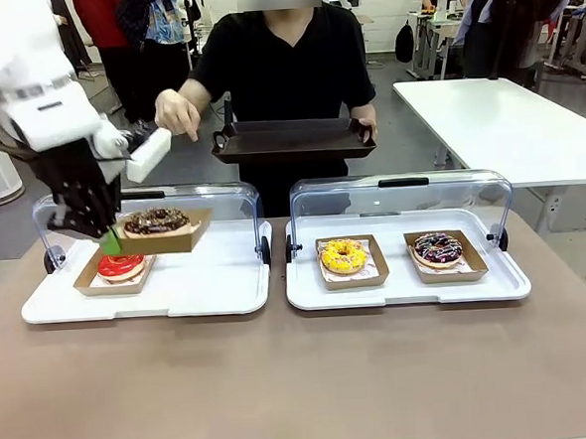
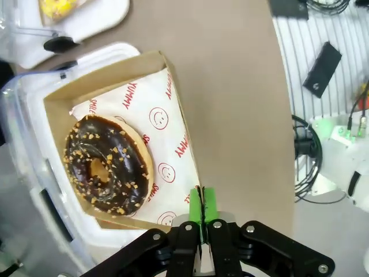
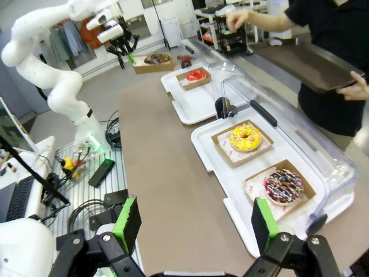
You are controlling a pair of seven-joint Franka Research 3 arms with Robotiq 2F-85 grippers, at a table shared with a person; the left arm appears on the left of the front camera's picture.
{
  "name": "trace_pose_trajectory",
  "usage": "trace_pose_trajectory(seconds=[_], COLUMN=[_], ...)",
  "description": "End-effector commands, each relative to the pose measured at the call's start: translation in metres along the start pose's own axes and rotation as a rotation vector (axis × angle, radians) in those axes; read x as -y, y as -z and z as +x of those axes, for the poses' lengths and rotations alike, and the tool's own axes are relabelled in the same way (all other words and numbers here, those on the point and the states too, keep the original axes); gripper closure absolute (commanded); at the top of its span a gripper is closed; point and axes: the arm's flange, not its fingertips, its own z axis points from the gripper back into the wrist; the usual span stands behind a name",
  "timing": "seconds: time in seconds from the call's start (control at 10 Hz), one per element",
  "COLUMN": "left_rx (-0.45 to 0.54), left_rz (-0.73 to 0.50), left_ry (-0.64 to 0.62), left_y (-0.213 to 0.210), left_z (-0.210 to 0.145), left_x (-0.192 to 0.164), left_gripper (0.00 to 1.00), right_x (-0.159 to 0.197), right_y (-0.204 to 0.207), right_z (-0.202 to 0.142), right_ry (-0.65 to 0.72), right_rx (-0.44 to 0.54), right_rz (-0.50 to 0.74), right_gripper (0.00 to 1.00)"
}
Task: Provide the desired donut to the person.
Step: Pick up and lift the Paper togo box containing the Donut pointed at by the person.
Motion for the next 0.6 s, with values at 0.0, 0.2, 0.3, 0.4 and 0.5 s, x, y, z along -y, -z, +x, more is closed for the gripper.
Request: trace_pose_trajectory(seconds=[0.0, 0.2, 0.3, 0.4, 0.5], left_rx=[-0.012, -0.010, -0.001, 0.017, 0.029], left_rz=[0.048, 0.053, 0.044, 0.030, 0.016], left_ry=[-0.032, -0.044, -0.047, -0.053, -0.054], left_y=[-0.023, -0.042, -0.044, -0.044, -0.044], left_z=[0.004, 0.004, 0.003, 0.000, -0.004], left_x=[-0.007, -0.020, -0.030, -0.041, -0.049], left_gripper=[1.00, 1.00, 1.00, 1.00, 1.00], right_x=[0.000, 0.000, 0.000, 0.000, 0.000], right_y=[-0.001, -0.001, -0.001, -0.001, -0.001], right_z=[0.001, 0.001, 0.001, 0.001, 0.001], right_ry=[0.001, 0.001, 0.001, 0.001, 0.001], right_rx=[0.015, 0.015, 0.015, 0.015, 0.015], right_rz=[0.005, 0.005, 0.005, 0.005, 0.005], right_gripper=[0.00, 0.00, 0.00, 0.00, 0.00])
